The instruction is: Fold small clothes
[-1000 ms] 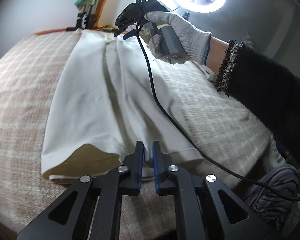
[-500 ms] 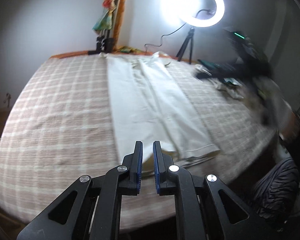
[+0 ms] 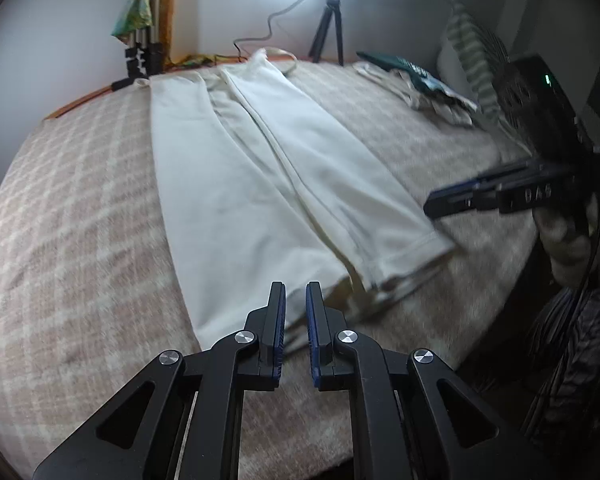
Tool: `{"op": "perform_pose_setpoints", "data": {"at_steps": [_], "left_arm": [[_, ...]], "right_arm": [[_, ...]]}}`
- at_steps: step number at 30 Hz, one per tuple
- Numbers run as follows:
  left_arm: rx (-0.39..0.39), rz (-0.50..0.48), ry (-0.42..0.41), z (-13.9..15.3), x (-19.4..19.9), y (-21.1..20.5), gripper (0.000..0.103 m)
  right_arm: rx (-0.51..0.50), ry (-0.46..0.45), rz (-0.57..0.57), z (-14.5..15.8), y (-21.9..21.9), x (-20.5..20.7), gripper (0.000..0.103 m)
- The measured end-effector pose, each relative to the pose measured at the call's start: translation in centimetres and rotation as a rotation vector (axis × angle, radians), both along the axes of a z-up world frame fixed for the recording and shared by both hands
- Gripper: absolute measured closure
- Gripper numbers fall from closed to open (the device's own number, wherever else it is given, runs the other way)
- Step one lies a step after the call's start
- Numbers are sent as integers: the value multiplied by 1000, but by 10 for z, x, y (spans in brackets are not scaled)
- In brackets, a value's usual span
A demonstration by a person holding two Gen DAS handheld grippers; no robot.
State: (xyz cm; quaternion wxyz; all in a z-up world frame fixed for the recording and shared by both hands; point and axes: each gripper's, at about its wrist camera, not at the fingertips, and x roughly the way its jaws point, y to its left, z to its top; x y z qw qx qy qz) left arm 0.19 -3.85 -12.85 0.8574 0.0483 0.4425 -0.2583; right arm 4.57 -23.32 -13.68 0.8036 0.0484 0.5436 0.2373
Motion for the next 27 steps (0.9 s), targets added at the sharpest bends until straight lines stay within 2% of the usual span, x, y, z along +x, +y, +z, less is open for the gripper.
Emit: {"op": "perform_pose_setpoints", "data": {"at_steps": [5,8,9,10,12,15,17,23,26,27], "left_arm": [[30,-15,-9,-4,-12,0,94],[-19,18,-15,8,-16,11,94],[-31,35,-26,13,-17,16,91],[-40,58,-39,19,-18,21,72],[-73,107,-61,26,-16,34,46],[-107,171,-21,22,-6,50,46],[-145,209,39,12,1,59,47],[-262,214,204,-14,9,59,51],[-334,234,254,-18,12,62,60],[-359,242,269,-19,14,65,68]], "right_arm": [[46,28,15,-7,0,-7,72],[88,55,20,-12,-1,-10,72],[106,65,21,-13,-2,-11,72],[124,73,20,-13,-4,-13,72],[170,99,23,-16,-9,-14,72],[244,135,27,-23,-16,-14,72],[308,172,17,-29,-22,-11,71],[390,205,6,-36,-34,-9,72],[392,204,14,-37,-32,-10,72],[392,203,20,-37,-30,-11,71]]}}
